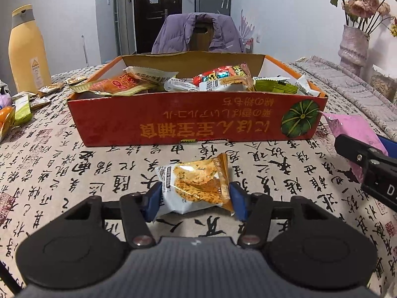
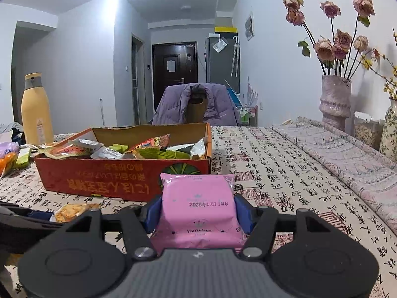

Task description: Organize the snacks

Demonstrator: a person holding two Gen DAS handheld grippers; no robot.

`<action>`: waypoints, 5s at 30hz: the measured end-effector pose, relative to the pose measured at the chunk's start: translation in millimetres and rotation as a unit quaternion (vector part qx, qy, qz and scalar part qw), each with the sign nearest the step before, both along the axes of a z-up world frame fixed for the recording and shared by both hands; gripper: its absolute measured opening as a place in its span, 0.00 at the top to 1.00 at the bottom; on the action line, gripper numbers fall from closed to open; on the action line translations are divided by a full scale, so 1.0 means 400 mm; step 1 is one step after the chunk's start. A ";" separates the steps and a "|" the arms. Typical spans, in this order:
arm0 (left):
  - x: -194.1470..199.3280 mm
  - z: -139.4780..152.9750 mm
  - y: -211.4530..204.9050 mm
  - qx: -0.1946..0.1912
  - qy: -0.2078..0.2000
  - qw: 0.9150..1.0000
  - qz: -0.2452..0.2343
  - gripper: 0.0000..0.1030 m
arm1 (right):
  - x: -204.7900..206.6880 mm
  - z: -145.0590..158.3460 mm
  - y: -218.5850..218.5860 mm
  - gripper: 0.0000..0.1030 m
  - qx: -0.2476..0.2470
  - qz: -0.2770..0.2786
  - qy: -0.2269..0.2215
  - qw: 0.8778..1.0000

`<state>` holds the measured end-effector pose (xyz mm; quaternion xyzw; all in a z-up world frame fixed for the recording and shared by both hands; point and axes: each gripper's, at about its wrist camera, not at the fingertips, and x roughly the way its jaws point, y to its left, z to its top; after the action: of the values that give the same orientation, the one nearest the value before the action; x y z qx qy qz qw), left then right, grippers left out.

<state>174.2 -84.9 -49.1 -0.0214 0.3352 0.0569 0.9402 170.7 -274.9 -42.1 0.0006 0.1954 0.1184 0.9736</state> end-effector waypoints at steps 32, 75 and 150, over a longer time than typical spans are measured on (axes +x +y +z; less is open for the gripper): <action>0.057 0.250 0.165 -0.020 -0.145 0.989 0.010 0.44 | 0.120 0.188 0.163 0.41 0.000 0.041 -0.076 0.996; 0.115 0.264 0.229 -0.012 -0.205 0.978 0.027 0.00 | 0.241 0.163 0.159 0.00 0.028 0.033 -0.035 0.998; -0.318 0.071 0.208 -0.054 -0.107 0.992 -0.040 0.00 | -0.190 0.040 0.024 0.00 0.023 0.065 0.079 0.994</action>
<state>46.9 -1.9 -20.9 -0.0649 0.2359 -0.0019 0.9696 94.7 -265.3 -26.0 0.0199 0.2687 0.1857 0.9449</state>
